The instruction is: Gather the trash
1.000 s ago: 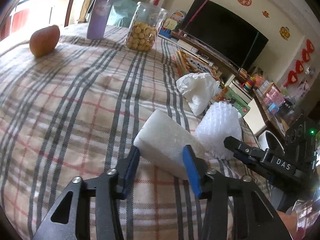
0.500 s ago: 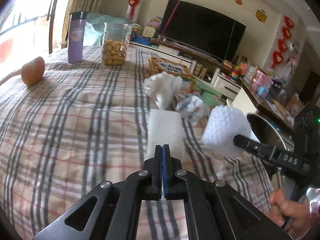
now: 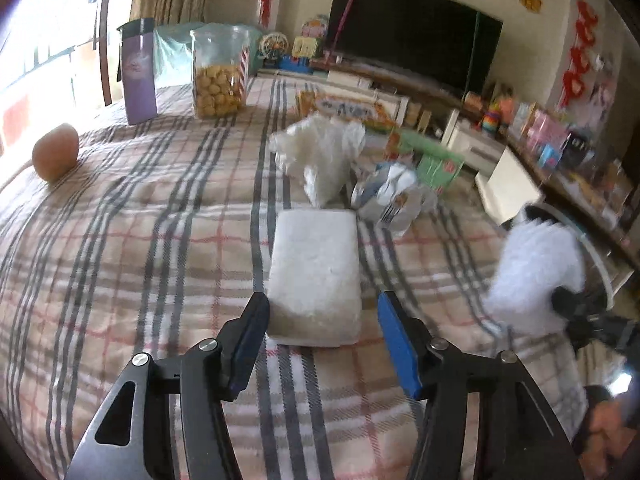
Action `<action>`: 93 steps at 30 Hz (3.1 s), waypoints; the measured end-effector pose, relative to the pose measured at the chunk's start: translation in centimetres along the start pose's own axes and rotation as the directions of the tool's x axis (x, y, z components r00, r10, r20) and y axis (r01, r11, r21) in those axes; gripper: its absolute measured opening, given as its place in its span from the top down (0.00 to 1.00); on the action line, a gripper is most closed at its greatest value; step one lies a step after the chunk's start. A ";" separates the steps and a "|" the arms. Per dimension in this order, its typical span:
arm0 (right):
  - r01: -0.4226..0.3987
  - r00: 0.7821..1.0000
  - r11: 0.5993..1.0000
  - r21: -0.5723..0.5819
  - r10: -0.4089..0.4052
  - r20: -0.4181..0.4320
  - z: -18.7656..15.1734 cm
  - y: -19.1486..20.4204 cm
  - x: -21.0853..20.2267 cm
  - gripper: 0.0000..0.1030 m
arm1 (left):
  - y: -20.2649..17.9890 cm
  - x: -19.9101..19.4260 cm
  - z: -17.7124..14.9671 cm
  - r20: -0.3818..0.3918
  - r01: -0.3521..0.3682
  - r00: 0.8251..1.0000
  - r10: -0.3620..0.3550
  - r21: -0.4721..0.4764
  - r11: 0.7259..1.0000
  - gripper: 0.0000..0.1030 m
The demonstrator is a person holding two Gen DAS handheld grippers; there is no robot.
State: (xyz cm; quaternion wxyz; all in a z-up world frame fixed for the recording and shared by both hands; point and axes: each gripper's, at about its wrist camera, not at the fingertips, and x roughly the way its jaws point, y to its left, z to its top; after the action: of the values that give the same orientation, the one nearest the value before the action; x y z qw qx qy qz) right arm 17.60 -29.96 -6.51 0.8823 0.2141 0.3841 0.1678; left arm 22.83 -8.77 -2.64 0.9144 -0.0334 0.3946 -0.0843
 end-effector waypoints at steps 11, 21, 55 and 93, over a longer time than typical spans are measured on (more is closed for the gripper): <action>0.020 0.999 1.000 -0.019 -0.019 0.040 0.4 -0.6 -1.9 0.81 | -1.7 -2.5 -0.5 0.060 0.052 0.997 -0.056 0.060 0.997 0.60; 0.051 0.996 0.999 -0.017 -0.049 0.078 0.7 -2.0 -4.3 0.81 | -4.8 -4.1 -0.7 0.063 0.151 0.985 -0.159 0.118 0.982 0.60; 0.233 0.959 0.970 0.074 -0.242 0.146 1.9 -9.8 -10.5 0.81 | -16.1 0.3 1.7 -0.017 0.282 0.957 -0.290 0.284 0.916 0.60; 0.280 0.956 0.957 0.071 -0.285 0.070 5.0 -12.8 -8.1 0.77 | -20.3 6.2 5.1 -0.081 0.318 0.948 -0.308 0.287 0.904 0.57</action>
State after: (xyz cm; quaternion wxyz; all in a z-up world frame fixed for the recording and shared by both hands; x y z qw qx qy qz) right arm 17.80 -45.80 -4.99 0.9049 0.1902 0.3803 0.0197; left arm 28.13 -29.85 -1.06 0.8769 0.0426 0.3823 -0.2884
